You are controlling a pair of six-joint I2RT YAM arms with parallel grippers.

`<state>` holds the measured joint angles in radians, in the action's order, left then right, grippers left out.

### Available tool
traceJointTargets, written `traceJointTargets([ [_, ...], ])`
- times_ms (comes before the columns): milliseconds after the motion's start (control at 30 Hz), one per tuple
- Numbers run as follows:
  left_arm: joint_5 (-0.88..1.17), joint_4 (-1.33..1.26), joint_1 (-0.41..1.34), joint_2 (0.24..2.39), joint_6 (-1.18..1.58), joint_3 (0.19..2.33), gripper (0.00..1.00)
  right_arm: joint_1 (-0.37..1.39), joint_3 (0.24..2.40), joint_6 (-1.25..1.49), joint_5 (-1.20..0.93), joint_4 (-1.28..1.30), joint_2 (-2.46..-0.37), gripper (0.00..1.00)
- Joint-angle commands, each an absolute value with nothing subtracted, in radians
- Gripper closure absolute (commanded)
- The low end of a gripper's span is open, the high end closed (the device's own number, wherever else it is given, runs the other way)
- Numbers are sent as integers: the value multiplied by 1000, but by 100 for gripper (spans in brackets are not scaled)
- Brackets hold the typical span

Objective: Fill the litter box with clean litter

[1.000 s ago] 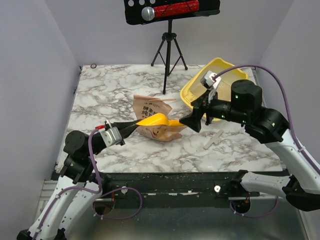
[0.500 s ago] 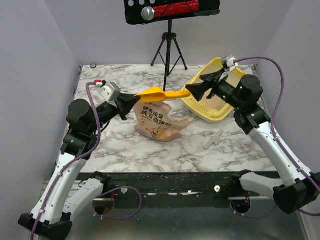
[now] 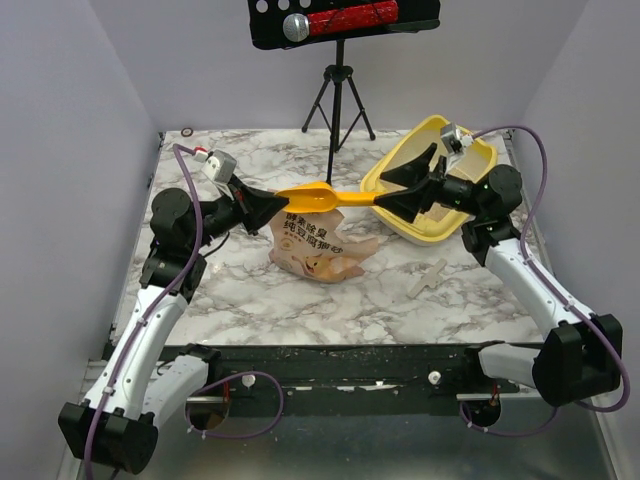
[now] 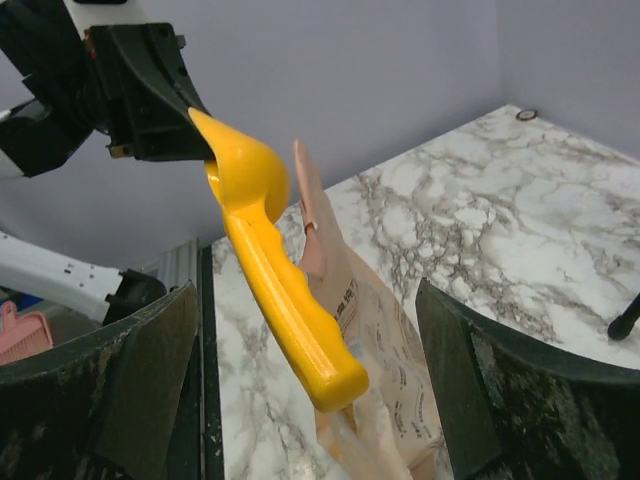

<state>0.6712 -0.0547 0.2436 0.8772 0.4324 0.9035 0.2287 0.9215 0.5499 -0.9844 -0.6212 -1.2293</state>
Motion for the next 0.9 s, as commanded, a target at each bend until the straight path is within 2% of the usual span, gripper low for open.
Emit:
traceJointTargets([
  [0,805,-232,221,899,629,858,100,225,882,520,-1075,-677,-1204,4],
  [300,799,-221,215,913,660,851,100,230,890,477,-1124,-594,-1166,8],
  [700,801,-339,201,930,778,801,100,271,910,468,-1109,-558,-1147,13],
  [867,793,-406,199,936,839,770,100,296,919,476,-1097,-575,-1160,19],
])
